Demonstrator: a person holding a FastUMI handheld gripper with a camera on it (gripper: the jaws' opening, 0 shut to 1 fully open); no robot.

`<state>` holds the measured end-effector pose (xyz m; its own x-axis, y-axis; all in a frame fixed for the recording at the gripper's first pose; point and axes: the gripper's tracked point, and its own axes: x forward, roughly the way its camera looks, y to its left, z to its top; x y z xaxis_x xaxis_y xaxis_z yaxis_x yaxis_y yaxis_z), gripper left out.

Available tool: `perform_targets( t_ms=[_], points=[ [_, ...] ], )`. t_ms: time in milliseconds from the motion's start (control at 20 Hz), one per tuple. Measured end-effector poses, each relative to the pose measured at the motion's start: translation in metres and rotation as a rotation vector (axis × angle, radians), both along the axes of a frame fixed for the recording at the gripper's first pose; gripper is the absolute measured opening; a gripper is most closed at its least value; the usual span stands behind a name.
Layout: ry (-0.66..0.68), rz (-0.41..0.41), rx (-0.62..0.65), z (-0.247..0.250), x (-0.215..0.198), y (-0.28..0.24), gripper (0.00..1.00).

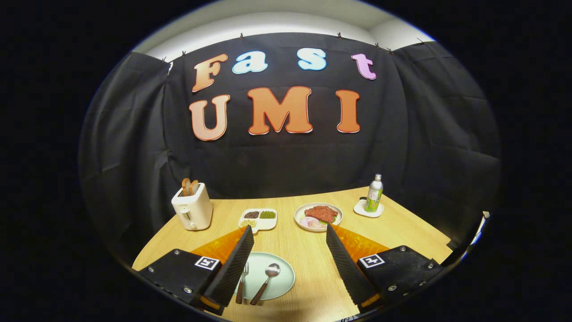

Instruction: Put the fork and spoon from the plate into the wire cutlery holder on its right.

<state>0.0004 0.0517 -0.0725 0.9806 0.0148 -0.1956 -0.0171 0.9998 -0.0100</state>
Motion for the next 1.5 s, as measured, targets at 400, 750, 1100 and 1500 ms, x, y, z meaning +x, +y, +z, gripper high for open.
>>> perform_targets(
  t_ms=[400,750,1100,1500],
  points=[
    [0.184,0.015,-0.017,-0.081,-0.002,0.027,0.98],
    [0.329,0.013,-0.027,-0.142,0.002,0.037,0.98],
    [0.445,0.011,-0.038,-0.188,0.002,0.046,0.8],
    [0.542,0.004,-0.031,-0.222,0.002,0.057,0.47]
  ],
)
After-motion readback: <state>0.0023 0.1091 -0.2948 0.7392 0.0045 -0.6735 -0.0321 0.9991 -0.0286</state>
